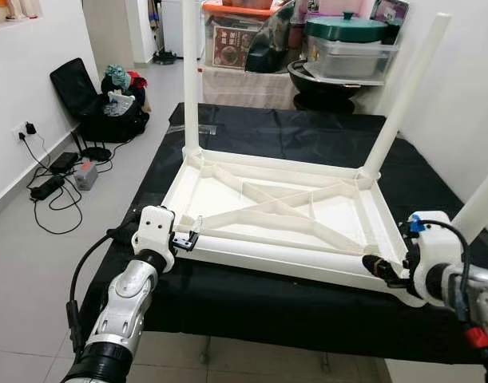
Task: Building children table
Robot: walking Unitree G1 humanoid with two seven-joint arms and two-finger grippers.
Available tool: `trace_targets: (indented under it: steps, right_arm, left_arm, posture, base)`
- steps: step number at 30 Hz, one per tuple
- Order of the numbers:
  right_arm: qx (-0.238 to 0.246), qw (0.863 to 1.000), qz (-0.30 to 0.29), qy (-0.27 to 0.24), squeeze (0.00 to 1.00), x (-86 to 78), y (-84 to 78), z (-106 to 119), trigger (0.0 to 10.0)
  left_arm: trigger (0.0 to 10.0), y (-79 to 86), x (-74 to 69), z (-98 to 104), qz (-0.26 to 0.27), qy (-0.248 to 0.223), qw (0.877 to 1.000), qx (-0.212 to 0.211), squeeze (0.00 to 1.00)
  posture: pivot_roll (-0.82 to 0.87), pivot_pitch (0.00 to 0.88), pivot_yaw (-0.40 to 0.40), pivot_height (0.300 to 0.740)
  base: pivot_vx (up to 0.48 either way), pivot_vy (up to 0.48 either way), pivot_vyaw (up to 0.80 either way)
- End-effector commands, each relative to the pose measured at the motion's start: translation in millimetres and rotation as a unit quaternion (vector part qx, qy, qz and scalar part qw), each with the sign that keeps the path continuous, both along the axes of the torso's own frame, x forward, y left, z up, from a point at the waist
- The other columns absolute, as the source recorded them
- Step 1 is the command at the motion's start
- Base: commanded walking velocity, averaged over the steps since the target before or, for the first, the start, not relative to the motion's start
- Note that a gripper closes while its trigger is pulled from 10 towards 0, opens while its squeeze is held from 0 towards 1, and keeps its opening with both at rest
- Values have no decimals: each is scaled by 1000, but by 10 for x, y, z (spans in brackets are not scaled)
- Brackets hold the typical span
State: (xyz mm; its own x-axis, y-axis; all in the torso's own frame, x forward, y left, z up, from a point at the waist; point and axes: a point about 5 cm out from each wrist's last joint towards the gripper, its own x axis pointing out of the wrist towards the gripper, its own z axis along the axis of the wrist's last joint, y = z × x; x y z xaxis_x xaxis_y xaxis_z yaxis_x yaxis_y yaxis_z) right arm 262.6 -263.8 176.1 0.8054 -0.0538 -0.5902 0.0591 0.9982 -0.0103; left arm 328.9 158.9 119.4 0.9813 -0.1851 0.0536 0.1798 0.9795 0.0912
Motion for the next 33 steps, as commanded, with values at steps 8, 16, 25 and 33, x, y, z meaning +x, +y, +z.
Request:
trace_targets:
  steps: [8,16,25,33]
  right_arm:
    - [16,999,-41,6,0,37,-15,-202,10000]
    - [29,997,-75,9,0,98,-79,-499,10000]
    - [104,994,-27,37,0,51,35,-787,10000]
    - [155,983,99,6,0,-5,230,-789,10000]
  left_arm:
    - [10000,44,31,21,4,-1,1000,6,0]
    - [10000,97,30,39,9,-3,1000,11,0]
    - [10000,134,32,45,11,-3,1000,18,0]
    - [10000,125,21,37,9,-2,1000,19,0]
  posture:
    - [-36,0,-99,740]
    - [-7,0,-97,740]
    - [1,0,-93,740]
    - [4,0,-87,740]
  base:
    - [0,0,0]
    - [0,0,0]
    - [0,0,0]
    - [0,0,0]
